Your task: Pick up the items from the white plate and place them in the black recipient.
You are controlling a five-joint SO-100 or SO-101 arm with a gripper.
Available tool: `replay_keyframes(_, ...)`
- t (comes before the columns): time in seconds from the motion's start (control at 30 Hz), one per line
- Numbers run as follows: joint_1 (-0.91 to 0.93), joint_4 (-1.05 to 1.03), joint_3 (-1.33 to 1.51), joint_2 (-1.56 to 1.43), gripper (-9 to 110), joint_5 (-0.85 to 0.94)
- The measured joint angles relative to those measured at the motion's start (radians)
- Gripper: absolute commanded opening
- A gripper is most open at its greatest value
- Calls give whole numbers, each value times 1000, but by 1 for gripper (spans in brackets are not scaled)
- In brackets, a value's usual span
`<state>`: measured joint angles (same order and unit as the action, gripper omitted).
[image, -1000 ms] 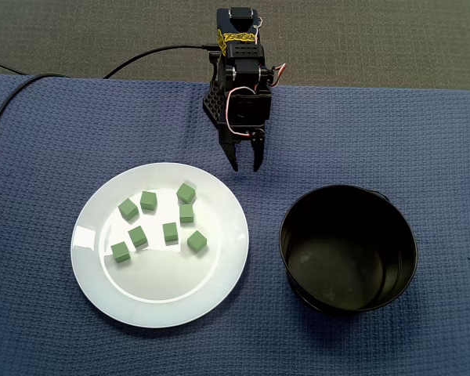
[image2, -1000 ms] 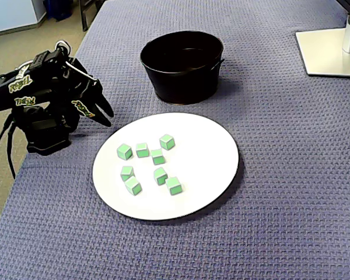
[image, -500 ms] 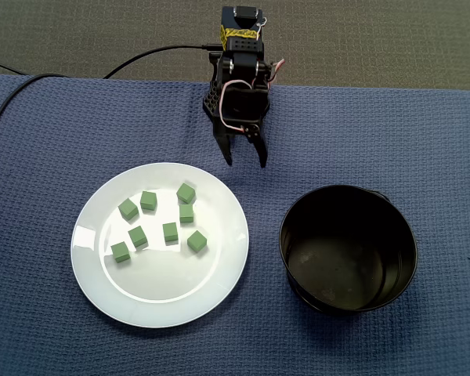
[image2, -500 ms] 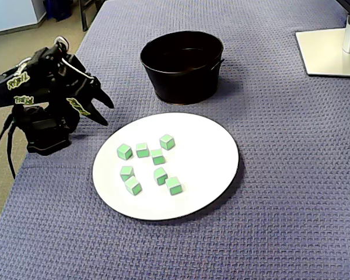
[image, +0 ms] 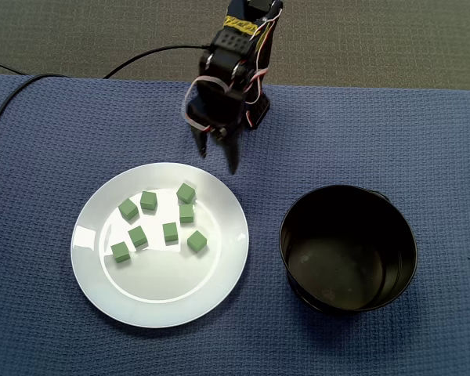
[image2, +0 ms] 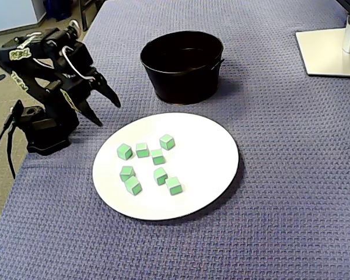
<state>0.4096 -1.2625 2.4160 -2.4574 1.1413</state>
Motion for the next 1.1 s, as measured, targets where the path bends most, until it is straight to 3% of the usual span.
replay_keyframes(0.3,101,26,-204,407,23,8)
replay_keyframes(0.5,133,74,-265,575,22,141)
replay_keyframes(1.1,137,258,-255,736,21,268)
